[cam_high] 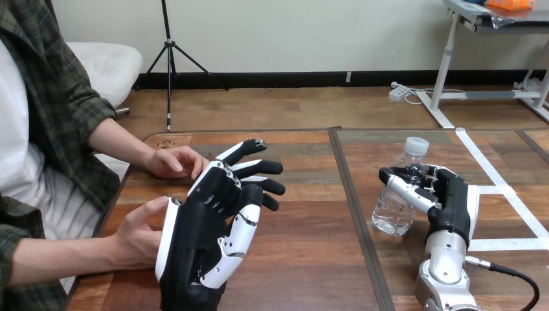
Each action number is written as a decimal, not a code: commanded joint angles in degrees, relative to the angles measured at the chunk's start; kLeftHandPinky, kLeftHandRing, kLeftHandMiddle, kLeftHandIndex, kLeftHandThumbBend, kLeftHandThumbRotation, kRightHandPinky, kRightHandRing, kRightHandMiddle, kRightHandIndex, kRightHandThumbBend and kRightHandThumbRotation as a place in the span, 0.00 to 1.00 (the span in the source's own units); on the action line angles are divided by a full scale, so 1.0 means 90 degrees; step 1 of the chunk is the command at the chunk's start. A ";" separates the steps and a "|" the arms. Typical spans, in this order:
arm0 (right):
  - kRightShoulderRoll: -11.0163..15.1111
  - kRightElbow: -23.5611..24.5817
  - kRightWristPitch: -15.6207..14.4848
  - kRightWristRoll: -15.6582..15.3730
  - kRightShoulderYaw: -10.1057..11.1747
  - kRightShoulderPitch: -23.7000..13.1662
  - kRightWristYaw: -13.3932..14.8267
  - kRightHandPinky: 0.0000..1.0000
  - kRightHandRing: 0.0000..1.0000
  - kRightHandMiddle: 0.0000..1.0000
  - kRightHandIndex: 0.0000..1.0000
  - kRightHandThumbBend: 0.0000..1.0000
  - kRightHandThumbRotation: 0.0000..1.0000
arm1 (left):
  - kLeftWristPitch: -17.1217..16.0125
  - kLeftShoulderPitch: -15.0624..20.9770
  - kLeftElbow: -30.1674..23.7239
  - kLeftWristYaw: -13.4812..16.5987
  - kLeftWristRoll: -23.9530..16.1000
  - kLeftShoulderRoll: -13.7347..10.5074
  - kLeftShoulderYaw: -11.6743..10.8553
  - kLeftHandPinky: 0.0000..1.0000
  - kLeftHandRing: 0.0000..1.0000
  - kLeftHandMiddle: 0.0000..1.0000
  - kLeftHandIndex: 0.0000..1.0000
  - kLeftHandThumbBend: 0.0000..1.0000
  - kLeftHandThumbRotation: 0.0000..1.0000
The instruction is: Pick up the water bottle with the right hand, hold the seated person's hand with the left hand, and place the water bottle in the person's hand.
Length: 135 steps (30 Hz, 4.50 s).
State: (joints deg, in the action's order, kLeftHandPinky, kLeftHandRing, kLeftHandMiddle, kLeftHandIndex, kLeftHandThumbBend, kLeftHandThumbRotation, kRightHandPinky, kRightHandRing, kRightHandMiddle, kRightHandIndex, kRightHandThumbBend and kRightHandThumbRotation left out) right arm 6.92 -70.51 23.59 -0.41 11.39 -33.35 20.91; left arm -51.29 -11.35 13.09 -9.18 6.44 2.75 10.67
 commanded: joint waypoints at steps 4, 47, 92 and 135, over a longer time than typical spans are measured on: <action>0.0056 0.0103 0.0308 -0.0123 -0.0087 -0.0535 0.0044 0.48 0.48 0.49 0.48 0.74 0.00 | -0.0096 0.0214 -0.0182 -0.0026 0.0032 0.0131 -0.0002 0.47 0.58 0.66 0.76 0.25 0.42; 0.0081 0.0788 0.1596 -0.0651 -0.0411 -0.0082 0.0039 0.40 0.43 0.47 0.48 0.75 0.00 | -0.0144 0.0213 -0.0216 0.0027 0.0018 0.0143 -0.0050 0.46 0.58 0.66 0.75 0.26 0.42; -0.0269 0.3214 0.2812 -0.0483 -0.0922 0.1306 -0.1301 0.36 0.39 0.43 0.43 0.70 0.00 | 0.0416 0.0167 -0.0817 0.0245 -0.0884 -0.0583 -0.0622 0.61 0.72 0.76 0.83 0.31 0.35; -0.0328 0.3539 0.2678 -0.0526 -0.1002 0.1526 -0.1608 0.39 0.41 0.42 0.42 0.65 0.00 | 0.3673 -0.0899 -0.3882 0.1878 -0.7232 -0.1897 -0.2160 0.78 0.86 0.85 0.78 0.92 0.13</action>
State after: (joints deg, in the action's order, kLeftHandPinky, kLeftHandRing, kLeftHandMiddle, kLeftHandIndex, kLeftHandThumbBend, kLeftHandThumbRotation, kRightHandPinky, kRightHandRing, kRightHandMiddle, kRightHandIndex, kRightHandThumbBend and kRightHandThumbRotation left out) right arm 4.21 -44.30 46.51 -5.56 2.51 -15.66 6.76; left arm -19.81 -21.77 -17.16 4.64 -56.97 -12.53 -8.12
